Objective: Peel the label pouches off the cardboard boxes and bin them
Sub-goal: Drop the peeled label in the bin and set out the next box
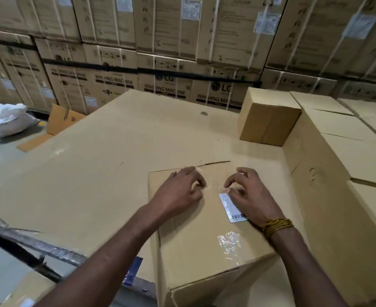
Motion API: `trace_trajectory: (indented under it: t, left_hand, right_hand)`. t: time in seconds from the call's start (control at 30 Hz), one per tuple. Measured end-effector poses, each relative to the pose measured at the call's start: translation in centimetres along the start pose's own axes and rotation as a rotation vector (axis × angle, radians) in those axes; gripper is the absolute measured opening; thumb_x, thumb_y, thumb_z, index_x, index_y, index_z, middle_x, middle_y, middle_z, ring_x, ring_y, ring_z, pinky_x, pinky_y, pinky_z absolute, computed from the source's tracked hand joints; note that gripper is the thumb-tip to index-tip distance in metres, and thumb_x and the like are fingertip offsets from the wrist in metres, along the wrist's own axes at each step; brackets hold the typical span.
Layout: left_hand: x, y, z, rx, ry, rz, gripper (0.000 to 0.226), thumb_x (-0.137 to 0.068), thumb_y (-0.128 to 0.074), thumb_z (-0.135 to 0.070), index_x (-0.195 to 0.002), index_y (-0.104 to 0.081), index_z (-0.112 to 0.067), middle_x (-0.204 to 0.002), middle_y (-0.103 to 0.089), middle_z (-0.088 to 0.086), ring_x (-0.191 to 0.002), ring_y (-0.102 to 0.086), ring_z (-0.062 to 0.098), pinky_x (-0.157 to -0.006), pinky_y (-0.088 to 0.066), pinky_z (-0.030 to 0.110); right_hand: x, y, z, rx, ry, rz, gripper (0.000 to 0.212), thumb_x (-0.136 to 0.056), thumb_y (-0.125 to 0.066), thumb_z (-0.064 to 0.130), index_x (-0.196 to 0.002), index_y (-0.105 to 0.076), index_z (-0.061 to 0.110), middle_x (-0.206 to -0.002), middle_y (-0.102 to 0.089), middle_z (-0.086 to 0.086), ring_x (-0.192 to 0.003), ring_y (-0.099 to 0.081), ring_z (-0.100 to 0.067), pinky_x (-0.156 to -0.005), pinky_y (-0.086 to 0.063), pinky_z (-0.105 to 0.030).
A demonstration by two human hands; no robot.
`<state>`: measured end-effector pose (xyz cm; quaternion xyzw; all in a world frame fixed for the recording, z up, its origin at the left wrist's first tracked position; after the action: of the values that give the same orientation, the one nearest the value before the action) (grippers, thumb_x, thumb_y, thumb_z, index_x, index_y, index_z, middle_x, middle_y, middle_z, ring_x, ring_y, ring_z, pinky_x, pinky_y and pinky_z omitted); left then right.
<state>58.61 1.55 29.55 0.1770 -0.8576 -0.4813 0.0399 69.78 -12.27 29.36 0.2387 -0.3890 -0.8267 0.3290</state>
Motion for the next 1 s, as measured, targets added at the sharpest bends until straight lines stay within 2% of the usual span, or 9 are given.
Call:
trace_trajectory:
  t: [0.1, 0.2, 0.27, 0.4, 0.73, 0.83, 1.0]
  left_hand:
    - [-0.4, 0.1, -0.2, -0.02, -0.044, -0.052, 0.02, -0.091, -0.052, -0.021, -0.107, -0.061, -0.027, -0.131, -0.051, -0.01, -0.125, -0.045, 0.01, -0.104, -0.027, 0.024]
    - [-0.3, 0.0, -0.1, -0.035, -0.069, -0.073, 0.021, -0.093, -0.053, -0.023, -0.111, -0.061, -0.027, -0.137, -0.047, -0.007, -0.128, -0.039, 0.009, -0.102, -0.02, 0.02]
    - [-0.4, -0.1, 0.2, -0.022, -0.078, -0.065, 0.021, -0.093, -0.055, -0.025, -0.113, -0.06, -0.029, -0.145, -0.042, -0.006, -0.136, -0.033, 0.008, -0.106, -0.016, 0.02]
    - [-0.6, -0.7, 0.7, 0.015, -0.067, -0.03, 0.02, -0.091, -0.056, -0.029, -0.111, -0.059, -0.035, -0.155, -0.035, -0.004, -0.147, -0.025, 0.01, -0.12, -0.012, 0.031]
    - [-0.6, -0.6, 0.9, 0.042, -0.014, -0.011, 0.017, -0.092, -0.058, -0.031, -0.108, -0.059, -0.038, -0.159, -0.029, -0.007, -0.148, -0.02, 0.008, -0.122, -0.012, 0.032]
    - [-0.6, -0.5, 0.9, 0.048, -0.01, -0.006, 0.017, -0.092, -0.059, -0.029, -0.108, -0.061, -0.036, -0.159, -0.03, -0.007, -0.149, -0.017, 0.005, -0.122, -0.008, 0.03]
    - [-0.7, -0.6, 1.0, 0.058, 0.009, 0.014, 0.016, -0.091, -0.061, -0.029, -0.102, -0.06, -0.039, -0.16, -0.03, -0.007, -0.148, -0.019, 0.003, -0.122, -0.01, 0.032]
  right_hand:
    - [-0.3, -0.3, -0.1, 0.032, -0.007, -0.009, 0.015, -0.091, -0.058, 0.029, -0.097, -0.059, 0.043, -0.142, -0.038, 0.01, -0.123, -0.052, -0.012, -0.099, -0.047, -0.04]
    - [-0.1, -0.4, 0.0, 0.097, -0.009, -0.005, 0.018, -0.094, -0.056, 0.031, -0.105, -0.058, 0.046, -0.149, -0.034, 0.01, -0.129, -0.046, -0.011, -0.095, -0.044, -0.034]
    - [-0.1, -0.6, 0.1, 0.126, -0.009, 0.008, 0.021, -0.096, -0.054, 0.034, -0.111, -0.056, 0.048, -0.154, -0.03, 0.01, -0.133, -0.041, -0.011, -0.095, -0.041, -0.032]
    - [-0.1, -0.6, 0.1, 0.132, -0.023, 0.003, 0.018, -0.097, -0.053, 0.037, -0.112, -0.054, 0.048, -0.156, -0.026, 0.011, -0.141, -0.031, -0.008, -0.097, -0.039, -0.035]
    - [-0.3, -0.9, 0.4, 0.156, 0.003, 0.042, 0.014, -0.098, -0.049, 0.037, -0.11, -0.052, 0.044, -0.162, -0.018, 0.01, -0.145, -0.026, -0.011, -0.095, -0.039, -0.037]
    - [-0.3, -0.9, 0.4, 0.161, 0.009, 0.048, 0.01, -0.099, -0.048, 0.037, -0.107, -0.05, 0.043, -0.162, -0.016, 0.011, -0.145, -0.025, -0.01, -0.088, -0.034, -0.034]
    - [-0.3, -1.0, 0.4, 0.178, 0.017, 0.064, 0.014, -0.1, -0.046, 0.037, -0.112, -0.051, 0.041, -0.163, -0.013, 0.01, -0.147, -0.022, -0.011, -0.087, -0.029, -0.031]
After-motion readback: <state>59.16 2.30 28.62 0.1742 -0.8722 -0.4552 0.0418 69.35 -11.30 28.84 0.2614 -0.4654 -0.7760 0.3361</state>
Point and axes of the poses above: each hand's wrist, its own x-axis away from the middle knuckle, its own y-axis out of the back of the hand, z = x × y, the point moved 10 cm from there along -x, towards the middle knuckle
